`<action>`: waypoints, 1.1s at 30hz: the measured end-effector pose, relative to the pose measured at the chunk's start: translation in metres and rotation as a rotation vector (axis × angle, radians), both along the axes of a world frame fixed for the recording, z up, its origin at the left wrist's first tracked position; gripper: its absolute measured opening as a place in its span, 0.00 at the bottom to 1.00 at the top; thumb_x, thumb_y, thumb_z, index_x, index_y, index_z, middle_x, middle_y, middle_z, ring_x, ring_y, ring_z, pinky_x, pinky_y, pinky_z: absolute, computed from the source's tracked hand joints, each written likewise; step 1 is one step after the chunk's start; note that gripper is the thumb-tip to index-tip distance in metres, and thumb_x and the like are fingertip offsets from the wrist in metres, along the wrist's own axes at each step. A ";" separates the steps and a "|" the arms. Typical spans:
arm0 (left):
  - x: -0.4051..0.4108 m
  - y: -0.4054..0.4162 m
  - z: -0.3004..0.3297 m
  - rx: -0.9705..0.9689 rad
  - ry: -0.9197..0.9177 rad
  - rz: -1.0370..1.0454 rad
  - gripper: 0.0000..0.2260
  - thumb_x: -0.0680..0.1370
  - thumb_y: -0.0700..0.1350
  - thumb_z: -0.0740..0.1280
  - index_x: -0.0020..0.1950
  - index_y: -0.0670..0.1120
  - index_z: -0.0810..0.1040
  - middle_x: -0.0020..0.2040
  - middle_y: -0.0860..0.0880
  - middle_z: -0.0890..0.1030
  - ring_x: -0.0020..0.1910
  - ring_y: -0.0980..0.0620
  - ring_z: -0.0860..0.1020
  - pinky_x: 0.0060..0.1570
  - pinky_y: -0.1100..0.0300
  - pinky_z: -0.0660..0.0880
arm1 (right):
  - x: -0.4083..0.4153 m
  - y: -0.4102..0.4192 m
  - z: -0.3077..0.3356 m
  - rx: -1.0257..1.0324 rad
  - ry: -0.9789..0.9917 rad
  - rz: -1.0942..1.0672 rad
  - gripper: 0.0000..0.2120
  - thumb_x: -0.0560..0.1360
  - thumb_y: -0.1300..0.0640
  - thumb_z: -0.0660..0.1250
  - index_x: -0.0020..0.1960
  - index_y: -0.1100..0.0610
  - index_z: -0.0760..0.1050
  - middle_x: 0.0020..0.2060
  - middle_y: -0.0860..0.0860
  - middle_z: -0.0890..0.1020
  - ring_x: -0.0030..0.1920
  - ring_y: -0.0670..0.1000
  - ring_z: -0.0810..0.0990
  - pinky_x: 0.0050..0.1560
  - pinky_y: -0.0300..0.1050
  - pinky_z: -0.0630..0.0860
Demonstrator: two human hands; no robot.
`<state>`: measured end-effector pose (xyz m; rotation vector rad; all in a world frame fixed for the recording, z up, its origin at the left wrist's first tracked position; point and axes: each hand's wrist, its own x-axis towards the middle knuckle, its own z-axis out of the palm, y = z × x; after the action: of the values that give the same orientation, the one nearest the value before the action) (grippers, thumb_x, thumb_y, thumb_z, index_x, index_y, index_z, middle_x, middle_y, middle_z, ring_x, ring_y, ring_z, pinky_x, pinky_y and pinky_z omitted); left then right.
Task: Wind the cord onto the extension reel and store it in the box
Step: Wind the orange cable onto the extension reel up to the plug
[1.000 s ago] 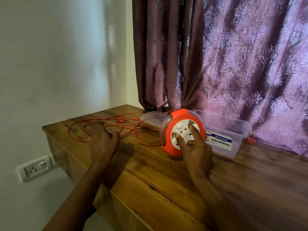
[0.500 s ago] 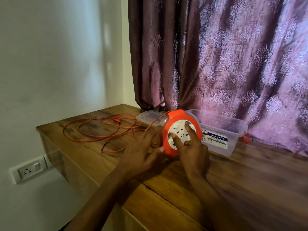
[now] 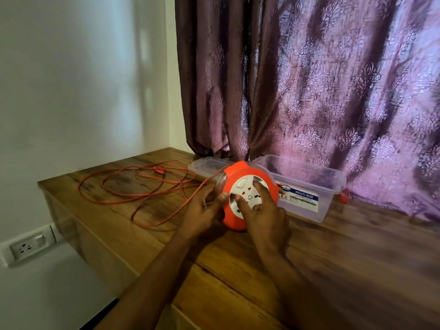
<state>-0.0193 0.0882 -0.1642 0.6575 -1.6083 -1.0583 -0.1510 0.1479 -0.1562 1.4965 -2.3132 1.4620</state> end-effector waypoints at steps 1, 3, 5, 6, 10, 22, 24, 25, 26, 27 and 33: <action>0.001 -0.001 -0.001 -0.018 -0.007 0.014 0.13 0.80 0.46 0.67 0.63 0.46 0.78 0.57 0.49 0.84 0.56 0.53 0.83 0.54 0.54 0.80 | 0.002 -0.001 0.001 -0.006 -0.057 0.006 0.29 0.71 0.34 0.64 0.70 0.39 0.64 0.53 0.53 0.83 0.55 0.59 0.77 0.50 0.48 0.72; 0.001 -0.002 -0.003 -0.049 0.006 0.035 0.13 0.79 0.47 0.67 0.61 0.46 0.79 0.56 0.48 0.84 0.56 0.51 0.83 0.55 0.50 0.80 | 0.008 -0.004 0.002 -0.057 -0.243 0.029 0.27 0.71 0.36 0.66 0.67 0.41 0.66 0.56 0.52 0.81 0.56 0.59 0.77 0.52 0.47 0.72; 0.001 -0.003 -0.005 -0.080 0.020 0.060 0.12 0.78 0.48 0.68 0.59 0.45 0.80 0.55 0.47 0.85 0.55 0.48 0.83 0.55 0.46 0.80 | 0.014 -0.009 0.002 -0.127 -0.408 0.036 0.24 0.69 0.33 0.65 0.61 0.39 0.66 0.54 0.51 0.80 0.50 0.60 0.81 0.51 0.52 0.78; 0.001 -0.002 -0.005 -0.083 0.025 0.068 0.13 0.78 0.50 0.68 0.59 0.46 0.80 0.55 0.47 0.85 0.56 0.48 0.83 0.55 0.44 0.80 | 0.017 -0.010 0.002 -0.149 -0.447 0.041 0.24 0.67 0.31 0.64 0.59 0.39 0.65 0.53 0.50 0.81 0.47 0.61 0.82 0.48 0.57 0.80; 0.002 -0.002 -0.004 -0.062 0.039 0.098 0.07 0.78 0.49 0.69 0.55 0.55 0.80 0.54 0.51 0.85 0.54 0.55 0.83 0.52 0.52 0.81 | 0.024 -0.007 -0.001 -0.143 -0.353 0.087 0.22 0.71 0.36 0.60 0.63 0.39 0.63 0.57 0.52 0.79 0.48 0.61 0.81 0.45 0.63 0.80; 0.007 -0.003 -0.002 -0.036 0.119 0.117 0.09 0.76 0.54 0.67 0.56 0.61 0.78 0.58 0.50 0.83 0.58 0.51 0.82 0.57 0.44 0.79 | 0.022 0.001 -0.004 -0.006 0.487 0.096 0.32 0.76 0.62 0.64 0.70 0.38 0.55 0.73 0.55 0.59 0.65 0.62 0.71 0.49 0.58 0.79; 0.008 -0.004 -0.003 -0.025 0.113 0.109 0.08 0.76 0.55 0.67 0.55 0.63 0.78 0.58 0.51 0.83 0.58 0.51 0.82 0.57 0.44 0.79 | 0.020 0.001 -0.004 0.047 0.490 0.113 0.32 0.78 0.61 0.61 0.72 0.36 0.53 0.75 0.55 0.53 0.67 0.62 0.68 0.52 0.59 0.77; 0.008 -0.004 -0.003 -0.034 0.107 0.114 0.08 0.77 0.54 0.67 0.56 0.62 0.78 0.57 0.51 0.83 0.58 0.52 0.82 0.57 0.44 0.79 | 0.018 0.002 -0.004 0.069 0.485 0.118 0.31 0.79 0.61 0.59 0.72 0.35 0.52 0.76 0.54 0.52 0.67 0.62 0.69 0.53 0.59 0.77; 0.008 -0.004 -0.002 -0.038 0.098 0.123 0.07 0.78 0.52 0.67 0.56 0.61 0.78 0.57 0.52 0.83 0.57 0.53 0.82 0.56 0.46 0.80 | 0.017 0.001 -0.003 0.080 0.480 0.115 0.30 0.79 0.60 0.58 0.73 0.35 0.52 0.76 0.54 0.52 0.65 0.62 0.70 0.53 0.59 0.77; 0.008 -0.004 -0.002 -0.040 0.096 0.122 0.07 0.79 0.49 0.67 0.56 0.60 0.78 0.56 0.52 0.83 0.57 0.54 0.82 0.56 0.48 0.80 | 0.017 0.001 -0.004 0.082 0.476 0.107 0.30 0.79 0.59 0.58 0.72 0.35 0.52 0.75 0.54 0.53 0.63 0.62 0.72 0.52 0.59 0.78; 0.008 -0.004 -0.004 -0.033 0.084 0.120 0.08 0.77 0.53 0.67 0.55 0.56 0.79 0.54 0.50 0.84 0.53 0.51 0.83 0.46 0.57 0.79 | 0.017 0.003 0.003 0.027 0.329 0.064 0.27 0.76 0.43 0.62 0.72 0.35 0.56 0.64 0.53 0.69 0.52 0.60 0.79 0.47 0.53 0.77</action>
<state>-0.0112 0.0846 -0.1687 0.6702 -1.4921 -0.9579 -0.1342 0.1514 -0.1533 1.6839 -2.1161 1.0984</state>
